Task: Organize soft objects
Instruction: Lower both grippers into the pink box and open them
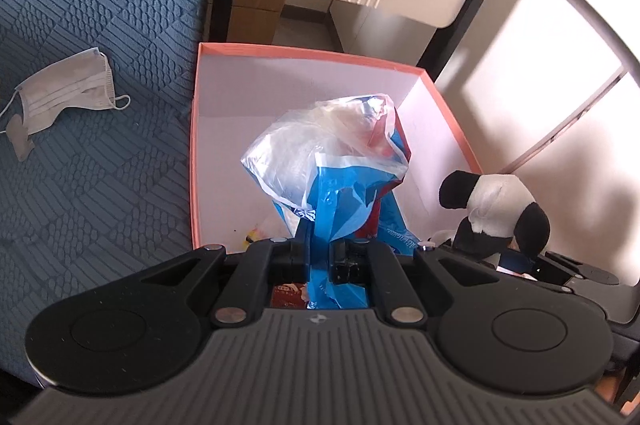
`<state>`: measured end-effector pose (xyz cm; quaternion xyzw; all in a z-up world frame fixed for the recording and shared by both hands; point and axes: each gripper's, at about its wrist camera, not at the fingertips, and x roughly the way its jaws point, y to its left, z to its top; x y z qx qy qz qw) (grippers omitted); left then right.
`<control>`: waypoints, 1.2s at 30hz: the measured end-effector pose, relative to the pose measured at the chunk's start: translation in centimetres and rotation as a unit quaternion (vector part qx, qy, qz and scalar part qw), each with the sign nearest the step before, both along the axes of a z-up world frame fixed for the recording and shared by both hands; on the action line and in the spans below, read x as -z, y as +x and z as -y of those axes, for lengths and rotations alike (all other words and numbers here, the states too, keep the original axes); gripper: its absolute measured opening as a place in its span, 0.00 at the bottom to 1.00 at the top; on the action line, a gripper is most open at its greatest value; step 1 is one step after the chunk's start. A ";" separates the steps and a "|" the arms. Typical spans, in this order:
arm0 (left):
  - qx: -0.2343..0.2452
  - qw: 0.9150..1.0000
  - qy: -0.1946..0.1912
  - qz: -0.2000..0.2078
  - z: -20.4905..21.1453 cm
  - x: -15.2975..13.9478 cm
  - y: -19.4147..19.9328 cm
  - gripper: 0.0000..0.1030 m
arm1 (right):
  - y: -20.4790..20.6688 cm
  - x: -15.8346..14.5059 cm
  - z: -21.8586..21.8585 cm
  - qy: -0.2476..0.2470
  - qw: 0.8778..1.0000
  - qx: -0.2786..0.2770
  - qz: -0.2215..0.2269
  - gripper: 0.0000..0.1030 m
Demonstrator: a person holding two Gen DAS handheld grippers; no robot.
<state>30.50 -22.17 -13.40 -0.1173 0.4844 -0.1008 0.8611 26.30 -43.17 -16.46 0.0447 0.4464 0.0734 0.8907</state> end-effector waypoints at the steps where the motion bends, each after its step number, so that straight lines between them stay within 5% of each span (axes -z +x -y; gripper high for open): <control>1: 0.001 1.000 0.002 -0.001 0.1 0.1 0.1 0.09 | 0.0 0.1 0.1 0.001 1.000 0.001 -0.001 0.58; 15: 0.006 1.000 -0.005 -0.017 1.3 1.6 0.5 0.10 | -0.4 1.5 1.3 0.015 1.000 0.018 -0.017 0.56; 17: 0.009 1.000 0.001 -0.019 1.4 1.6 0.5 0.22 | -0.4 1.2 1.4 0.009 1.000 0.020 -0.015 0.58; 19: 0.017 1.000 0.009 -0.017 1.5 1.3 0.3 0.65 | -0.2 1.0 1.3 0.011 1.000 0.021 -0.013 0.62; 20: 0.018 1.000 0.015 -0.009 1.6 1.0 0.1 0.69 | -0.2 0.9 1.3 0.013 1.000 0.021 -0.012 0.64; 23: 0.017 1.000 0.021 0.013 1.4 0.0 -0.5 0.70 | -0.4 0.1 1.2 0.013 1.000 0.025 -0.002 0.73; 36: 0.001 0.994 0.023 0.109 -1.6 -6.9 -4.4 0.70 | -3.5 -6.0 -1.3 0.023 0.998 0.008 0.064 0.73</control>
